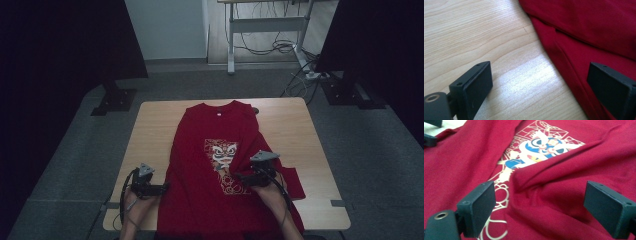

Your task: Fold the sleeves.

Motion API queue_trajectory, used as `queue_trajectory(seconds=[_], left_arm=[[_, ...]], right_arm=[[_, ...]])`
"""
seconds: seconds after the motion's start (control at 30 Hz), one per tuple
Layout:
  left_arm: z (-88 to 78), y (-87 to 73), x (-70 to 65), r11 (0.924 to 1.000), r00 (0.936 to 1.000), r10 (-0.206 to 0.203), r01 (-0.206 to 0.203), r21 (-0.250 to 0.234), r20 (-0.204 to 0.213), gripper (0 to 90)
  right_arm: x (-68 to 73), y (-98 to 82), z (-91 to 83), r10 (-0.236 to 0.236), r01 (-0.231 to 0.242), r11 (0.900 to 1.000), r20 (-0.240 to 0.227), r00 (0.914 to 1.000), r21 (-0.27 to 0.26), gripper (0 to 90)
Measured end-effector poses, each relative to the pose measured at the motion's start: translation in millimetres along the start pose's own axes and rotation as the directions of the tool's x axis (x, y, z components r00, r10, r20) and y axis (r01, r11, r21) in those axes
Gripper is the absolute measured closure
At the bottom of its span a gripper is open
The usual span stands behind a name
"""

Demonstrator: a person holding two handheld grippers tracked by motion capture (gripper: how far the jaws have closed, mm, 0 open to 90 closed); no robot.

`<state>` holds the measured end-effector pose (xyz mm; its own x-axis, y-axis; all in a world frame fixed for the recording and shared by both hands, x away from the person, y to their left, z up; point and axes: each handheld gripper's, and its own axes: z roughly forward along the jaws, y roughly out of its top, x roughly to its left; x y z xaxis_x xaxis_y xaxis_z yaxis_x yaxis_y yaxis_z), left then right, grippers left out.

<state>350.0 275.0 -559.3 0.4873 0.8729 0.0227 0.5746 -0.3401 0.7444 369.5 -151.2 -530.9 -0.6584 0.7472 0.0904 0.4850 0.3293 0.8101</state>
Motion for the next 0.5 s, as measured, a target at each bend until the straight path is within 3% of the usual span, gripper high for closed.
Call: queue_trajectory(seconds=[0.23,0.5], left_arm=[[0.2,0.1,0.2,1.0,1.0,0.002,-0.002,0.0,0.002,6.4],[0.4,0.2,0.2,1.0,1.0,0.002,-0.002,0.0,0.002,6.3]], right_arm=[[-5.8,-1.5,-6.4,0.014,-0.014,1.0,0.013,0.9998,-0.002,8.1],[-16.5,-7.9,-22.3,-0.003,0.003,1.0,0.062,0.9981,-0.006,1.8]])
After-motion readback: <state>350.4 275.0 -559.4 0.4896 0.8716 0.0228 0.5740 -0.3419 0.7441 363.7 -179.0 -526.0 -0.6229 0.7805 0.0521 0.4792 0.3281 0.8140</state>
